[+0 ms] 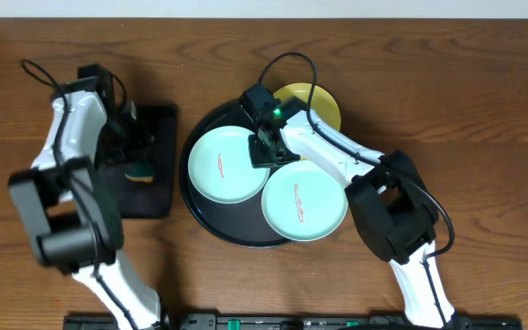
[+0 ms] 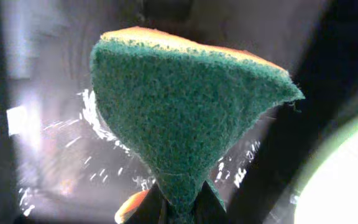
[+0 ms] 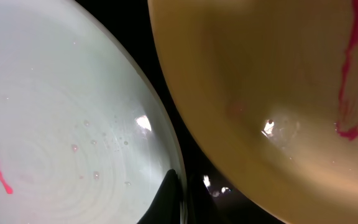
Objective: Clean dirty plates on tray and stack at the side
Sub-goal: 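Grasp the green sponge with the left gripper and lift it, then scrub the pale green plate with the sponge held by the left gripper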
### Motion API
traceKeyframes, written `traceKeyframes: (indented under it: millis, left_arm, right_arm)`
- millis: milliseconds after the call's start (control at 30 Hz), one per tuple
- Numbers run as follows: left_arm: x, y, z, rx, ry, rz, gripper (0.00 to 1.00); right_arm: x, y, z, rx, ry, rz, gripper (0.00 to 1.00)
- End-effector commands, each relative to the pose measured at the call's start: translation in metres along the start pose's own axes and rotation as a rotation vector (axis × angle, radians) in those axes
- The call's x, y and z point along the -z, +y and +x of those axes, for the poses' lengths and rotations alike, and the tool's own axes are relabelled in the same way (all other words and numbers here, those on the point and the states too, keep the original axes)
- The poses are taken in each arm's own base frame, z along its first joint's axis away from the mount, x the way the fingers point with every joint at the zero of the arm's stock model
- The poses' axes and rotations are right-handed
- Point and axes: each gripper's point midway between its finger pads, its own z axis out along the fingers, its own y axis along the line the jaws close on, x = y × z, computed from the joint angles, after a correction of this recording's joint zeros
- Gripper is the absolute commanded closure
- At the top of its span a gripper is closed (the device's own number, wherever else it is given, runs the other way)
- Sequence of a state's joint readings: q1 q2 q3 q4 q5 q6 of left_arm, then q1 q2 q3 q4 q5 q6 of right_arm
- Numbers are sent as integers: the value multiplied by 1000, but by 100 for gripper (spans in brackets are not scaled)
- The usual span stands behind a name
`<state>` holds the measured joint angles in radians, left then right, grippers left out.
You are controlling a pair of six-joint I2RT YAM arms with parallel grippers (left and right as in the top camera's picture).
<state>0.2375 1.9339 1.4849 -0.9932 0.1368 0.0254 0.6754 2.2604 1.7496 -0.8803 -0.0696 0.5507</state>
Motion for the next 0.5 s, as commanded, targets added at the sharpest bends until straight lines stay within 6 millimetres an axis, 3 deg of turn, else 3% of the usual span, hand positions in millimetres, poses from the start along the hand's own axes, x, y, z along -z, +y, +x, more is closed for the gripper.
traceKeyframes:
  millis: [0, 167, 467]
  left_arm:
    - [56, -17, -14, 50, -155, 30, 93]
    - [67, -50, -5, 28, -170, 50, 93]
    - [24, -118, 32, 31, -52, 46, 93]
  right_arm:
    - [-8, -7, -2, 31, -15, 53, 99]
    - [-8, -6, -2, 31, -16, 52, 99]
    - [-8, -7, -2, 31, -15, 52, 99]
